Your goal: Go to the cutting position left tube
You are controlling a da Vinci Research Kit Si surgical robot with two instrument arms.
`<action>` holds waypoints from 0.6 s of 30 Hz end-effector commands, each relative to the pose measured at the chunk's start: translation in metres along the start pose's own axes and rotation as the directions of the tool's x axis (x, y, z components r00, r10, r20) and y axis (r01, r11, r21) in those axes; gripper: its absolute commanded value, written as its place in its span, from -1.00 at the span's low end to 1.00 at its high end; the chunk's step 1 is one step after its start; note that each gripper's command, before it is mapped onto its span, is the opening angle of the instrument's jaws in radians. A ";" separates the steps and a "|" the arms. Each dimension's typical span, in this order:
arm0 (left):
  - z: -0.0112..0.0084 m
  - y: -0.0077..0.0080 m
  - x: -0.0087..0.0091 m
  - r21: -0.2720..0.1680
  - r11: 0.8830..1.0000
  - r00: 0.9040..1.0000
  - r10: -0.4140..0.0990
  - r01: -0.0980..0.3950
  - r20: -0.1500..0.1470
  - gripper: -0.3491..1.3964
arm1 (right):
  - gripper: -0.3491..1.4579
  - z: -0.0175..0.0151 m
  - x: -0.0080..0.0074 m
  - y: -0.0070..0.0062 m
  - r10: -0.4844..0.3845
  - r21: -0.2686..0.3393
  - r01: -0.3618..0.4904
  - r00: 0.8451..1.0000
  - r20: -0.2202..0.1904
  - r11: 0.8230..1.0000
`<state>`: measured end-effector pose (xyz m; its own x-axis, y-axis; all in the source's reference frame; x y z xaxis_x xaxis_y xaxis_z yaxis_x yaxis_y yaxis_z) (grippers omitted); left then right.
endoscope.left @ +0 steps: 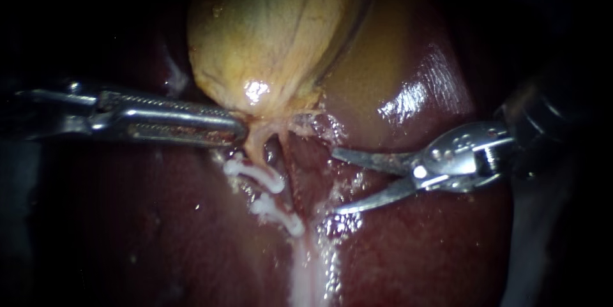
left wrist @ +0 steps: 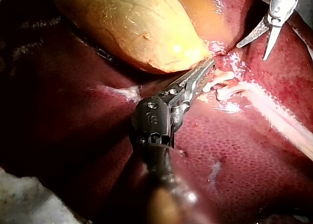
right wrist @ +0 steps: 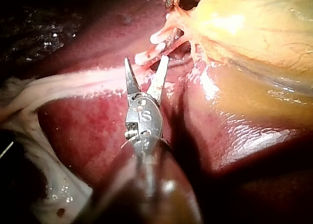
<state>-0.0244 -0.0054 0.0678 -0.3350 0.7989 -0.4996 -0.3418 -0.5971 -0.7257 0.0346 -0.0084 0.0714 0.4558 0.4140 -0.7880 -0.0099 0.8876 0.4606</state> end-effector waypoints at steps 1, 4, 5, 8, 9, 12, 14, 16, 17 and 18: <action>0.0000 0.0000 0.0000 0.000 1.000 1.000 0.000 0.000 0.000 -1.00 | 0.97 0.0005 -0.0002 -0.0001 -0.003 0.006 0.003 1.000 0.005 1.000; 0.0000 0.0000 0.0000 0.000 1.000 1.000 0.000 0.000 0.000 -1.00 | 0.97 0.0021 -0.0007 -0.0004 -0.016 0.018 0.015 1.000 0.011 1.000; 0.0000 0.0000 0.0000 0.000 1.000 1.000 0.000 0.000 0.000 -1.00 | 0.97 0.0025 -0.0009 -0.0006 -0.018 0.021 0.018 1.000 0.014 1.000; 0.0000 0.0001 0.0000 0.001 1.000 1.000 0.000 0.000 0.000 -1.00 | 0.97 0.0038 -0.0014 -0.0008 -0.012 0.031 0.012 1.000 0.017 0.999; 0.0000 0.0001 0.0000 0.001 1.000 1.000 0.000 0.000 0.000 -1.00 | 0.97 0.0041 -0.0015 -0.0009 -0.014 0.030 0.013 1.000 0.018 0.999; 0.0000 0.0001 0.0000 0.001 1.000 1.000 0.000 0.000 0.000 -1.00 | 0.97 0.0048 -0.0018 -0.0010 -0.011 0.034 0.010 1.000 0.023 0.999; 0.0000 0.0001 0.0000 0.001 1.000 1.000 0.000 0.000 0.000 -1.00 | 0.97 0.0051 -0.0020 -0.0010 -0.006 0.036 0.005 1.000 0.023 0.999; 0.0001 0.0002 0.0000 0.001 1.000 1.000 0.000 0.000 0.000 -1.00 | 0.97 0.0054 -0.0021 -0.0009 -0.007 0.038 0.006 1.000 0.022 0.999; 0.0001 0.0002 0.0000 0.001 1.000 1.000 0.000 0.000 0.000 -1.00 | 0.97 0.0056 -0.0021 -0.0009 -0.002 0.037 0.001 1.000 0.022 0.999; 0.0001 0.0002 0.0000 0.002 1.000 1.000 0.000 0.000 0.000 -1.00 | 0.97 0.0058 -0.0022 -0.0009 -0.003 0.038 0.002 1.000 0.025 0.999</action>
<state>-0.0246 -0.0056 0.0677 -0.3346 0.7992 -0.4993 -0.3431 -0.5968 -0.7253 0.0389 -0.0113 0.0752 0.4776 0.4060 -0.7791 0.0255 0.8801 0.4742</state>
